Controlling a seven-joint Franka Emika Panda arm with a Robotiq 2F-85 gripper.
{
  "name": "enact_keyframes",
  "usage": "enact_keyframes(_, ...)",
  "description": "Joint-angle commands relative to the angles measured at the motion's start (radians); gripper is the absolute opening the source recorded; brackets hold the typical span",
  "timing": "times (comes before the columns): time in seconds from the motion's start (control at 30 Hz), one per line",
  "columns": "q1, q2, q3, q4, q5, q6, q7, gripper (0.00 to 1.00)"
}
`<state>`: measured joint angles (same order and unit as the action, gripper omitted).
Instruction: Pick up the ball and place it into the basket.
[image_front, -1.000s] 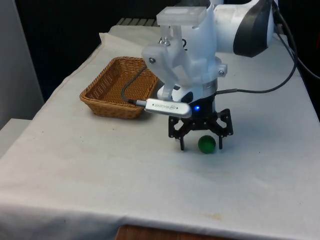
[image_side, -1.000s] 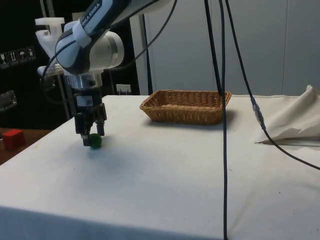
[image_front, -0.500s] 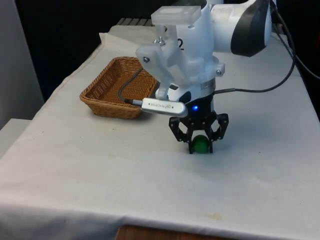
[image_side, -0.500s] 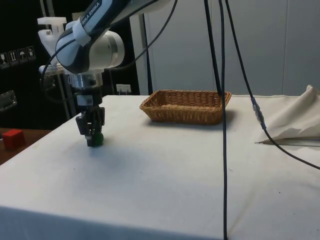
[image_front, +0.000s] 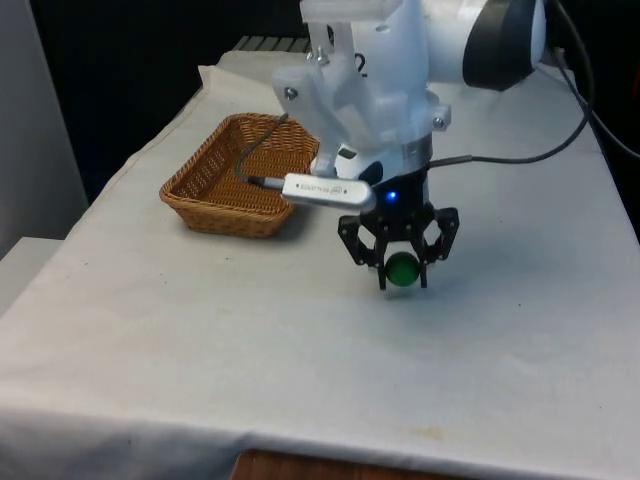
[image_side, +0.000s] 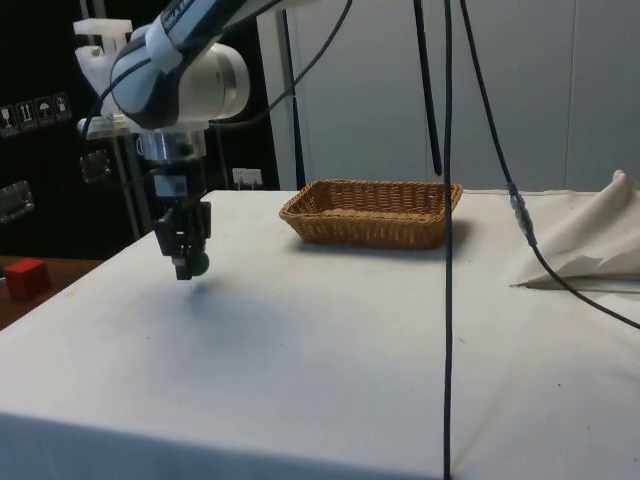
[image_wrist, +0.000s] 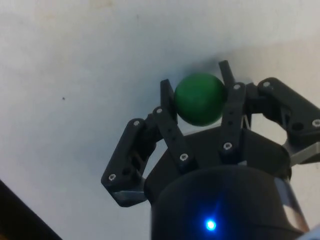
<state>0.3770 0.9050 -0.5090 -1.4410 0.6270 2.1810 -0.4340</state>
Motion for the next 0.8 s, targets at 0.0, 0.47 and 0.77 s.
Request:
enact_keyframes(0.0,0.011,-0.016,-0.008,-0.020,-0.007,0.007,0.001,0.00)
enact_keyframes(0.47,0.044,-0.165,-0.020,-0.155,-0.086,0.002,0.012,0.00)
enact_keyframes(0.77,0.049,-0.241,-0.024,-0.222,-0.128,0.005,0.012,0.00)
